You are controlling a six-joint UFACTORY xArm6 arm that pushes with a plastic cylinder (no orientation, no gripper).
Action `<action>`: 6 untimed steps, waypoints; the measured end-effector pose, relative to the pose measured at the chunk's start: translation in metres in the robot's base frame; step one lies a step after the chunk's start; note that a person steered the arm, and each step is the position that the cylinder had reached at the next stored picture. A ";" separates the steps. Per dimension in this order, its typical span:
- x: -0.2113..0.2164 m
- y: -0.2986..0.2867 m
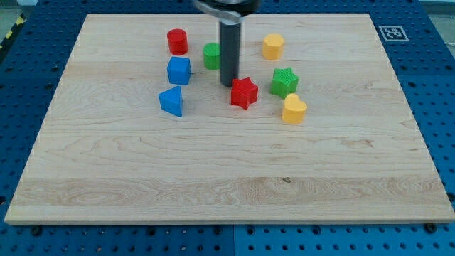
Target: Move your arm towards the heart
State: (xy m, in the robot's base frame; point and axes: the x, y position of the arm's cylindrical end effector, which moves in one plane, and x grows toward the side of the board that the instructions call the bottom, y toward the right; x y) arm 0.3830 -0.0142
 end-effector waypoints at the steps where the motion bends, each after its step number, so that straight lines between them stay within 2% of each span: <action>1: -0.001 -0.005; 4: -0.038 -0.018; 6: -0.034 -0.008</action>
State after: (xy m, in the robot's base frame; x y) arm 0.3491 -0.0222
